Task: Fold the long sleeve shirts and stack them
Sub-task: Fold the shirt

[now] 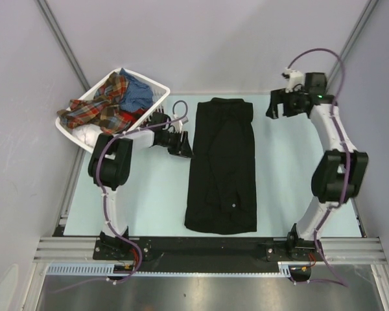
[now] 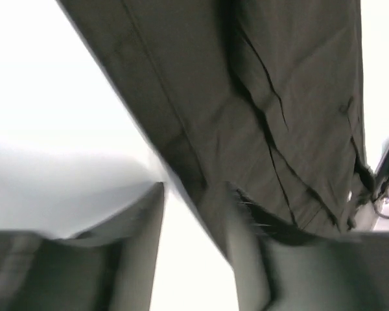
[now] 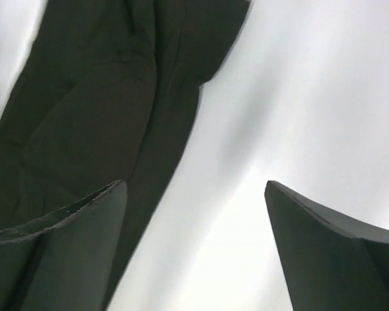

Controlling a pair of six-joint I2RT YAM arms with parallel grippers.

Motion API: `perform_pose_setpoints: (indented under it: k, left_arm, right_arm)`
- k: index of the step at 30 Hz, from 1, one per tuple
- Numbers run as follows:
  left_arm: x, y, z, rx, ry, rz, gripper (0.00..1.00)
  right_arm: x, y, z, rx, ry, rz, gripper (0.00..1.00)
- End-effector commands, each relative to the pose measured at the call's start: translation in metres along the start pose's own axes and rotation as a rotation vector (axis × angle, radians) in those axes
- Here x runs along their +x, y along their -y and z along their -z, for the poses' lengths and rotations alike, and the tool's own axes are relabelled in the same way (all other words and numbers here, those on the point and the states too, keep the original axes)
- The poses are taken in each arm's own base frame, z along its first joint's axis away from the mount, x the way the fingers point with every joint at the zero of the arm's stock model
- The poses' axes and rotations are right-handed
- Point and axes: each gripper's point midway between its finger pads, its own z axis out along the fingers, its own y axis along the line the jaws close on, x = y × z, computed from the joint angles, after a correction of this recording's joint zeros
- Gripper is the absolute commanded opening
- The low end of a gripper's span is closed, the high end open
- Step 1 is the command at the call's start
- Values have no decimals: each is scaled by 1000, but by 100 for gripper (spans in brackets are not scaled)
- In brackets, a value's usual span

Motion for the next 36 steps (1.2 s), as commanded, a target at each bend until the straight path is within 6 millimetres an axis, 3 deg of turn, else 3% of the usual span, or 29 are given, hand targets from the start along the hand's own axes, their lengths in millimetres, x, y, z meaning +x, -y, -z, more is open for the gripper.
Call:
perform_pose_setpoints:
  k: [1,2,3,4,5,6,7,8,9,10,11,12,13,15,17,18,19,20,22,26,28,31,36]
  left_arm:
    - [-17,40,57,-35,101,-269,53]
    - [-9,43,67,-58,98,-353,56]
    - [-22,71,97,-76,171,-469,74]
    - [-24,76,111,-121,196,-543,85]
    - [-17,77,120,-149,192,-654,99]
    - [-18,88,135,-162,220,-740,99]
    - [-20,111,157,-161,279,-846,99]
    - [-10,114,161,-163,278,-944,99]
    - [-5,119,166,-160,290,-987,99]
    - [-2,126,176,-179,321,-1016,99]
    - [6,118,174,-200,307,-1031,100]
    - [8,116,173,-207,299,-1069,97]
    - [9,106,162,-222,266,-1045,92]
    - [1,107,149,-207,228,-923,78]
    - [-11,99,126,-138,196,-701,71]
    - [-12,102,117,-86,189,-633,63]
    - [-12,103,107,-59,186,-487,59]
    - [-15,91,89,-48,179,-418,55]
    - [-13,79,72,-51,177,-275,53]
    - [-18,48,45,-94,180,-189,52]
    - [-15,32,31,-112,157,-146,52]
    - [-9,14,14,-131,126,-95,52]
    - [-3,-1,-2,-149,109,-55,51]
  right_arm:
    - [-40,-18,87,-111,268,146,100]
    - [-57,-29,120,-104,360,220,100]
    - [-51,-38,128,-120,370,253,100]
    - [-35,-49,130,-153,353,289,100]
    - [-31,-67,152,-176,372,365,100]
    - [-17,-85,156,-235,349,466,100]
    - [23,-105,154,-308,238,581,100]
    - [45,-118,151,-337,169,652,100]
    - [66,-149,151,-406,116,740,99]
    - [82,-143,140,-356,56,773,98]
    - [109,-144,127,-347,-7,691,97]
    - [117,-145,119,-335,-14,685,94]
    - [112,-143,108,-308,13,680,92]
    - [124,-136,80,-284,-43,528,83]
    - [120,-129,58,-269,-65,424,75]
    - [112,-129,52,-264,-72,316,68]
    - [123,-122,35,-271,-131,233,65]
    - [125,-120,29,-278,-149,168,62]
    - [134,-114,12,-264,-190,15,55]
    - [144,-84,-15,-208,-208,-170,49]
    - [142,-76,-26,-198,-204,-234,47]
    - [154,-68,-45,-191,-241,-310,46]
    - [177,-62,-70,-182,-293,-374,43]
